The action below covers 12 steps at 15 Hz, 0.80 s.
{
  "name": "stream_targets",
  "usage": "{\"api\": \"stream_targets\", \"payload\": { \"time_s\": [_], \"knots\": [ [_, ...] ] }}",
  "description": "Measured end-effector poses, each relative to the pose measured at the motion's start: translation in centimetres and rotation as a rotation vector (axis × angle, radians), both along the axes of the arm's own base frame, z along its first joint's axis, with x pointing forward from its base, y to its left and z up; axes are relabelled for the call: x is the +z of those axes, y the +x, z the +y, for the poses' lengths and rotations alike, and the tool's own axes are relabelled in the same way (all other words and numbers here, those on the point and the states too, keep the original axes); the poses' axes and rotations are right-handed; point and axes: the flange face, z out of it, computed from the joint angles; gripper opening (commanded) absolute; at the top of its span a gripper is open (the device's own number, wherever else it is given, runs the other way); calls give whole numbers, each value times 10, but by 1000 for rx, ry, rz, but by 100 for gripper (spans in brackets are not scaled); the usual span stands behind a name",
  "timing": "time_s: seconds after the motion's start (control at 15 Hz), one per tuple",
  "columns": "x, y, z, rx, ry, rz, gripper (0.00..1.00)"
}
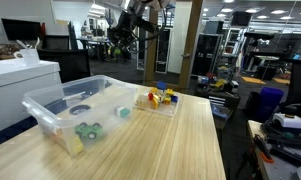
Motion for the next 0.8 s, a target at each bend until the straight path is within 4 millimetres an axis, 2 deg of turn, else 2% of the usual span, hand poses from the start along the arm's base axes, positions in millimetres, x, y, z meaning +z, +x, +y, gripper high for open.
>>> {"api": "stream_targets", "payload": {
  "time_s": [0.07,0.13,0.2,0.27,0.33,0.4,0.53,0.6,0.67,0.73,0.8],
  "knots": [
    [-22,-16,-72,-118,7,45,11],
    [-53,-35,-120,-211,3,108,11],
    [-71,-46,-142,-261,4,144,11],
    [-113,-67,-177,-358,11,217,11],
    [-150,-81,-199,-444,20,276,11],
    [-178,-89,-206,-522,34,327,11],
    [-204,-91,-200,-596,49,380,11],
    [-213,-91,-194,-624,54,403,32],
    [-223,-90,-185,-651,60,429,61],
    [-229,-88,-175,-672,63,447,69],
    [-234,-83,-154,-703,62,465,79]
  ]
}}
